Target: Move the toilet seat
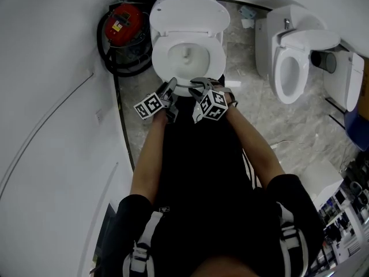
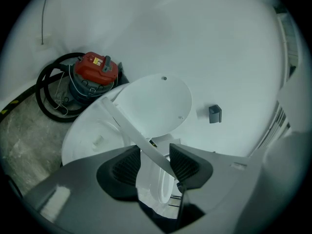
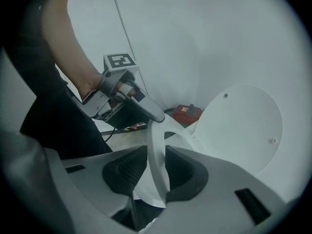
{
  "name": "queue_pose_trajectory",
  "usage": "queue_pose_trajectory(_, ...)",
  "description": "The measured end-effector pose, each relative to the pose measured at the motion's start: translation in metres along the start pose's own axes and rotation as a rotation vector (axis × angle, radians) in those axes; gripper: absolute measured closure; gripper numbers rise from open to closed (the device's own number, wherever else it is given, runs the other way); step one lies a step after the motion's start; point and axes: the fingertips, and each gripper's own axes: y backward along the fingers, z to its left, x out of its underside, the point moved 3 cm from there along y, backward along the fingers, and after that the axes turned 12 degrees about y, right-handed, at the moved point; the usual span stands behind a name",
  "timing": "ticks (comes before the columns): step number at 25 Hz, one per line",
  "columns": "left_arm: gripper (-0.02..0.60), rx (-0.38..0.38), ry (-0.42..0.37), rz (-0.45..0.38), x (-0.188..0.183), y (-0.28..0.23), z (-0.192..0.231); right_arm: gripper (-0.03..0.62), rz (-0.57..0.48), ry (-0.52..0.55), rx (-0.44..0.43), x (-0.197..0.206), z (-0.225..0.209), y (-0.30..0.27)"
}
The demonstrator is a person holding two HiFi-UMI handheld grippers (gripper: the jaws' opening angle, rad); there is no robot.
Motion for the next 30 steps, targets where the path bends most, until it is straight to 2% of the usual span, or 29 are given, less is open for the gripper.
queue_pose_trajectory(19, 0.393, 0.014, 0.042, -0.093, -0.032, -0.014, -0.047, 0.49, -0.092, 0.051, -0.026, -0.019, -0.053, 0.023)
queue_pose_trajectory(30, 0.388, 0.021, 0.062, -0.178, -0.052, -0.026, -0.072, 0.489, -0.122, 0.13, -0.024, -0.028, -0.088, 0.035)
